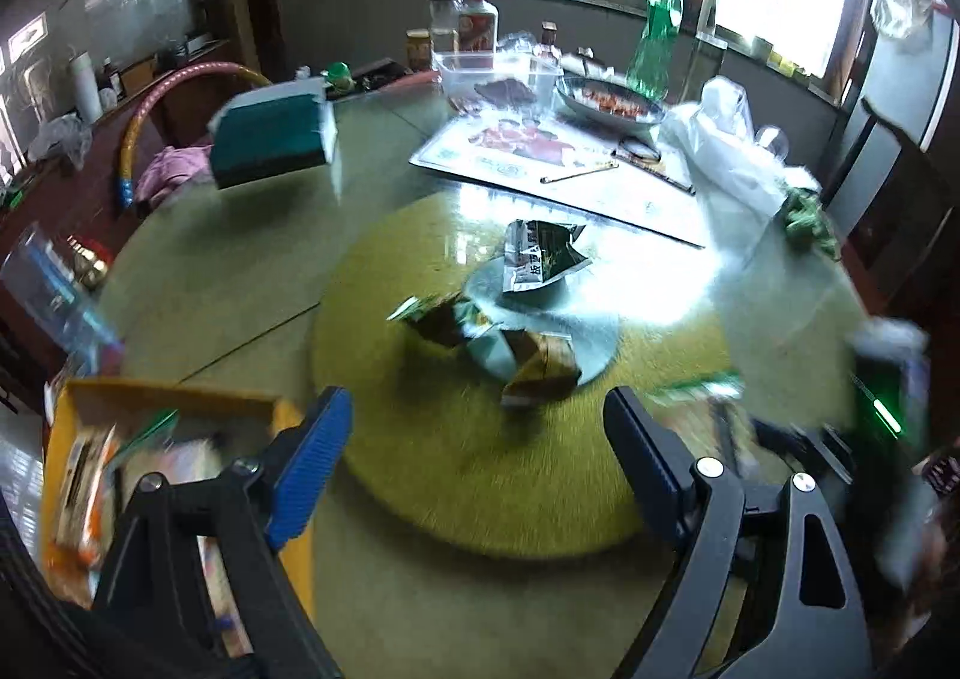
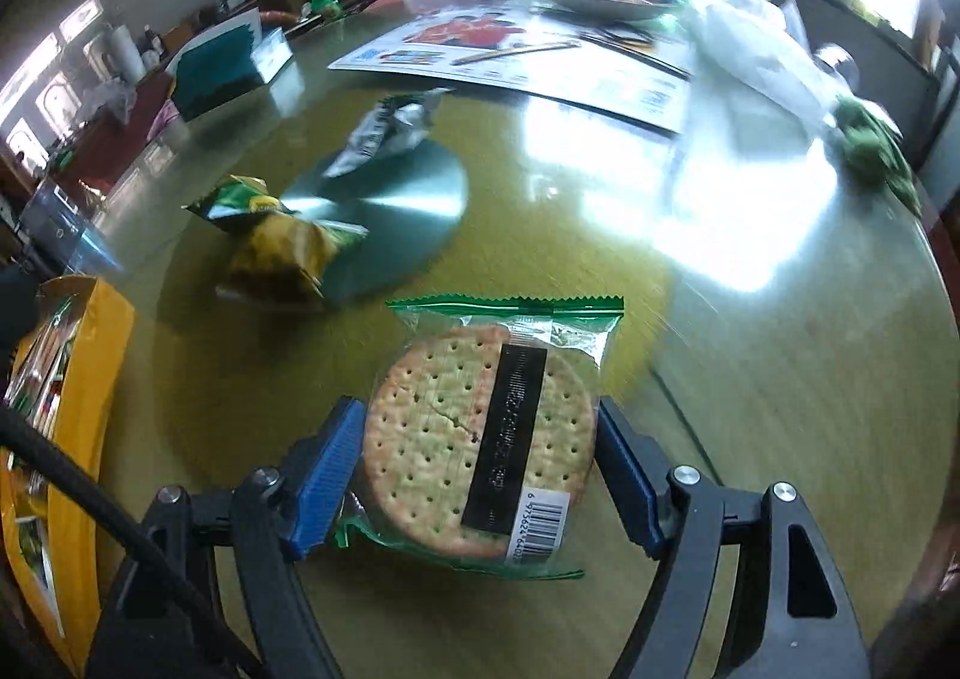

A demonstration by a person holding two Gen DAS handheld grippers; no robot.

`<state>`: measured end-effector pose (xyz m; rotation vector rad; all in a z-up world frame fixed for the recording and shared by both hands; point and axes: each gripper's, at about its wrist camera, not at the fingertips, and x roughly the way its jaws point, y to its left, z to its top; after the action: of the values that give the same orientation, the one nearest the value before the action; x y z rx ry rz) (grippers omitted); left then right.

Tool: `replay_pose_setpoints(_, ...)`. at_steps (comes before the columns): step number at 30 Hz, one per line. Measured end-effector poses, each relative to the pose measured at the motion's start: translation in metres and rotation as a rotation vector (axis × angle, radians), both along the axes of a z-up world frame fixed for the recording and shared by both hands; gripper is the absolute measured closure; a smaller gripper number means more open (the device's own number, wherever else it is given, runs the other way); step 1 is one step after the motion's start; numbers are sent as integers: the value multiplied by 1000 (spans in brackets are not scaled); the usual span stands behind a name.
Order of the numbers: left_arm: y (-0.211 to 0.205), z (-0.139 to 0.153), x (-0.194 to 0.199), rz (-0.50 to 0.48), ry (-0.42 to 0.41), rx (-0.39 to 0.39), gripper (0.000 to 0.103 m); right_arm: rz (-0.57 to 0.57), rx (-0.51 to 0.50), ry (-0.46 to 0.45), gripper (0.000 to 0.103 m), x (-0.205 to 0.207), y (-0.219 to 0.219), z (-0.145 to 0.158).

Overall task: Organize snacks
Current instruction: 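Grasp a round biscuit pack with the right tool while the left tool grasps a small wrapped snack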

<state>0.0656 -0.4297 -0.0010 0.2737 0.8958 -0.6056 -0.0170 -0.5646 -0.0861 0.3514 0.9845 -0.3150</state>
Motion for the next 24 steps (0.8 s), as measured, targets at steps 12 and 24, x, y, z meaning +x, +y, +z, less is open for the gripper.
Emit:
replay_pose_setpoints(12, -67, -69, 25, 65, 0, 219, 52, -16, -82, -20, 24, -34, 18, -3)
replay_pose_setpoints(24, 28, -68, -50, 134, 49, 121, 54, 4, -140, -36, 26, -57, 40, -6)
